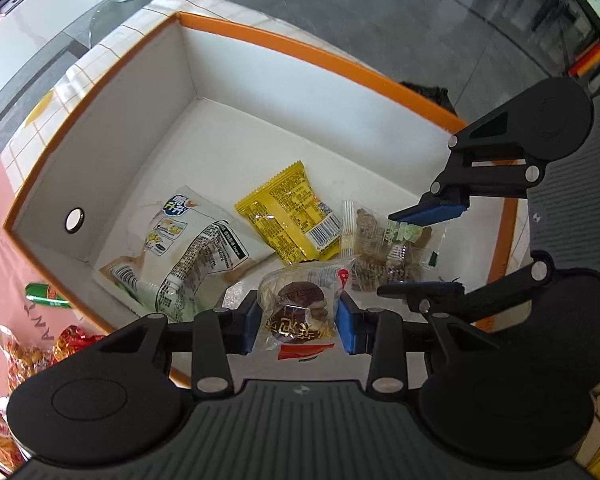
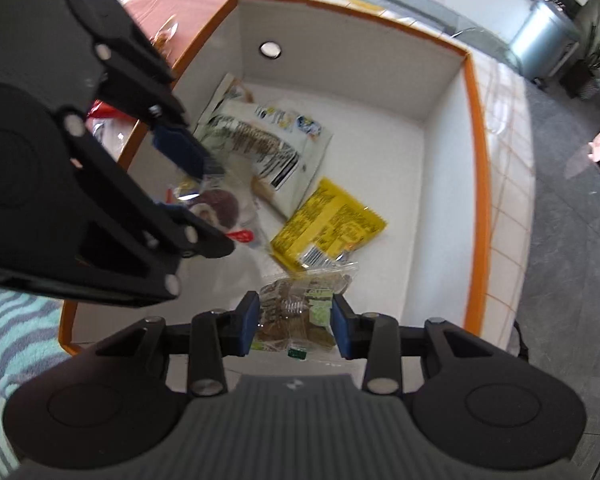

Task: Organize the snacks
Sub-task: 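Carry both clear packets into the orange box and open both grippers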

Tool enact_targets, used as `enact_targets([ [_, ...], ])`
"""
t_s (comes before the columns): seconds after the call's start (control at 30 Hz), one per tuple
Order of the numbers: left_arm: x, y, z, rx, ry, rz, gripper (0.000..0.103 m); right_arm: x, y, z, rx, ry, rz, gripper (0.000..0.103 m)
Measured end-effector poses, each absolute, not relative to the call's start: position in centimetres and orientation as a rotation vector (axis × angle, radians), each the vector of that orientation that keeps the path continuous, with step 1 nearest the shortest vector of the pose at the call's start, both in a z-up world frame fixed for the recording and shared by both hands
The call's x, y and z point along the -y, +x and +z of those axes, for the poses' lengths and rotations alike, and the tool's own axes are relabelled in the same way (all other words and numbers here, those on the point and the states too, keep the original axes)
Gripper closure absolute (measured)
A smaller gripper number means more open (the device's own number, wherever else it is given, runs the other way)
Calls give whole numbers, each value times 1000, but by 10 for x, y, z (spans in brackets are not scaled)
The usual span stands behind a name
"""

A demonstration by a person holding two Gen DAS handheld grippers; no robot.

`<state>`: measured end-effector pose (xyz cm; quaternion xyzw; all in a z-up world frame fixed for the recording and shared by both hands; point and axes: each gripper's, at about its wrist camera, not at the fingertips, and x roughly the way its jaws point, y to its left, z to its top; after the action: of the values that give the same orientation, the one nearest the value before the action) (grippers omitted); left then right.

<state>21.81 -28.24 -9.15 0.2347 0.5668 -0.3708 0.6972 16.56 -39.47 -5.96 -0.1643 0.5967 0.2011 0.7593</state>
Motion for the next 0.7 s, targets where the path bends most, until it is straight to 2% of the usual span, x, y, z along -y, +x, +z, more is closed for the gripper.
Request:
enact_targets([
  [0.43, 309, 229, -133, -1338, 705, -848, 58, 403, 174, -86, -1396, -314, 548, 65],
  [0.7, 309, 231, -141, -1336, 726, -828, 52, 401, 174, -91, -1420, -320, 546, 62],
])
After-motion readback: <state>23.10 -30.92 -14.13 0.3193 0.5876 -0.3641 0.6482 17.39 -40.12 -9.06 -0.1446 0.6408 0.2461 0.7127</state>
